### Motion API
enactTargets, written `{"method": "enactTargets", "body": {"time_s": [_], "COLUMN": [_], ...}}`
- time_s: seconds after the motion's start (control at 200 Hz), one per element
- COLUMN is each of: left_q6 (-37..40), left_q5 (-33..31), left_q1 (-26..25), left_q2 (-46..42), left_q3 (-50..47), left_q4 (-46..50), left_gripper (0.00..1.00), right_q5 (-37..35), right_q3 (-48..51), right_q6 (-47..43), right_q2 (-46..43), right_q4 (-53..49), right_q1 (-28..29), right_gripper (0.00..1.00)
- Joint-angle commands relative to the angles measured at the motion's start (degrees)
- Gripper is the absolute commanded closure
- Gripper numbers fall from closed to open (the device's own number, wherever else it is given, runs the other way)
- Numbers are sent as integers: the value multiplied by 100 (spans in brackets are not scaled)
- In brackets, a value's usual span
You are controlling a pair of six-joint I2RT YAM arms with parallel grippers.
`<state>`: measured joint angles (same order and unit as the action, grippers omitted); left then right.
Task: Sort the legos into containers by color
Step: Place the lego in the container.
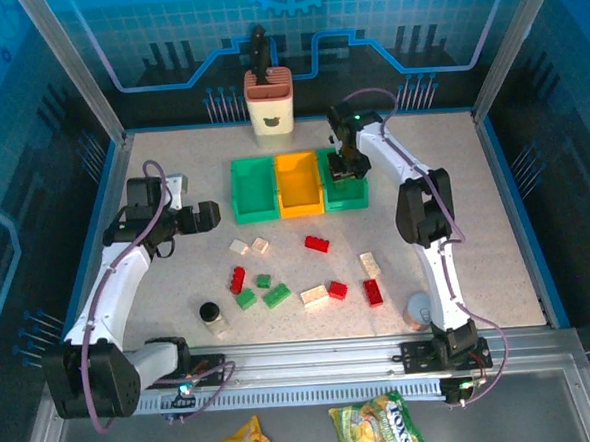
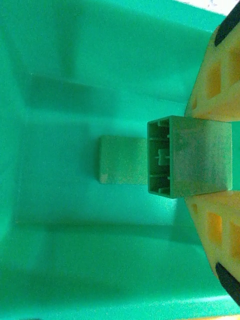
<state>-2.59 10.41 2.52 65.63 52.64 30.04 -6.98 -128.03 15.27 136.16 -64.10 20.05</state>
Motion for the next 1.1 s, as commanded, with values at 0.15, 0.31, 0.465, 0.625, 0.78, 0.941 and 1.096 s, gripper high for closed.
{"method": "enactTargets", "body": {"time_s": [0.15, 0.31, 0.465, 0.625, 0.78, 0.941, 1.096], "left_q6": [48, 48, 48, 48, 48, 56, 57], "left_q5": [171, 168, 193, 187, 163, 162, 163], "left_q1": [46, 46, 47, 47, 46, 46, 46], "left_q2": [13, -6, -1, -10, -30, -37, -50], "left_q3": [-29, -38, -31, -32, -41, -44, -42], "left_q4": [-104, -104, -113, -104, -95, -95, -87], "left_gripper": [1, 1, 1, 1, 1, 1, 1], "right_q5": [271, 271, 276, 363, 408, 370, 260], "right_q3": [-1041, -1084, -1014, -988, -970, -970, -960], "right_q6": [-37, 20, 29, 53, 81, 82, 64], "right_q2": [728, 806, 825, 860, 866, 852, 774], "right_q4": [-578, -612, -590, -544, -482, -497, -499], "right_q1": [-63, -63, -63, -63, -62, -64, -66], "right_gripper": [64, 64, 64, 63, 63, 59, 58]}}
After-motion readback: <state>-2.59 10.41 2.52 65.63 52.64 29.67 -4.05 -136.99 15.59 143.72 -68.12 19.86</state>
